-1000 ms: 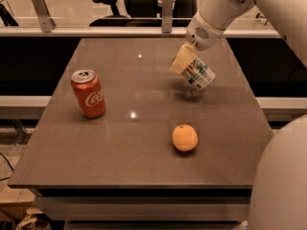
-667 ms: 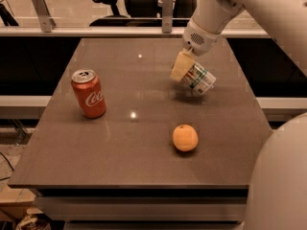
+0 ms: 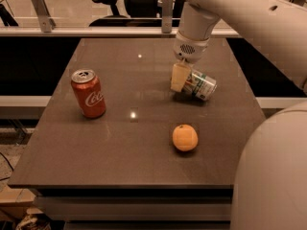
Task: Knock 7up can over
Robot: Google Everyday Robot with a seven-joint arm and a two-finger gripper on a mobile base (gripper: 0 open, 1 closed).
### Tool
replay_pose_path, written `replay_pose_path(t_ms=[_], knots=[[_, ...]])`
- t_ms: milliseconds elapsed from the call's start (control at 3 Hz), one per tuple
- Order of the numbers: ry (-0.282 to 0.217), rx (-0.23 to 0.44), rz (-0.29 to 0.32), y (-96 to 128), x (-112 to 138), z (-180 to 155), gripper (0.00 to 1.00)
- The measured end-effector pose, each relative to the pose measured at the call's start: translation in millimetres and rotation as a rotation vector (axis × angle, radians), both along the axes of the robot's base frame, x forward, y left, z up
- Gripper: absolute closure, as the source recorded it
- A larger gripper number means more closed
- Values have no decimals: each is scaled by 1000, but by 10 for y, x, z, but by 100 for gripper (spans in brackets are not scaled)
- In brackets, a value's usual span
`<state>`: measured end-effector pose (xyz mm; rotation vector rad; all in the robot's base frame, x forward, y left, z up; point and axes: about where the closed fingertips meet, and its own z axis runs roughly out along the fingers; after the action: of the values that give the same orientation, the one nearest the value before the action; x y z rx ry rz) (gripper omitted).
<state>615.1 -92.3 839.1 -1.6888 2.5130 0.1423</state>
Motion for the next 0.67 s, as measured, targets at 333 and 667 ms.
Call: replay_pose_path(t_ms=[333, 667], knots=[[13, -40, 22, 16, -15, -77, 100], [9, -36, 21, 27, 2, -91, 81]])
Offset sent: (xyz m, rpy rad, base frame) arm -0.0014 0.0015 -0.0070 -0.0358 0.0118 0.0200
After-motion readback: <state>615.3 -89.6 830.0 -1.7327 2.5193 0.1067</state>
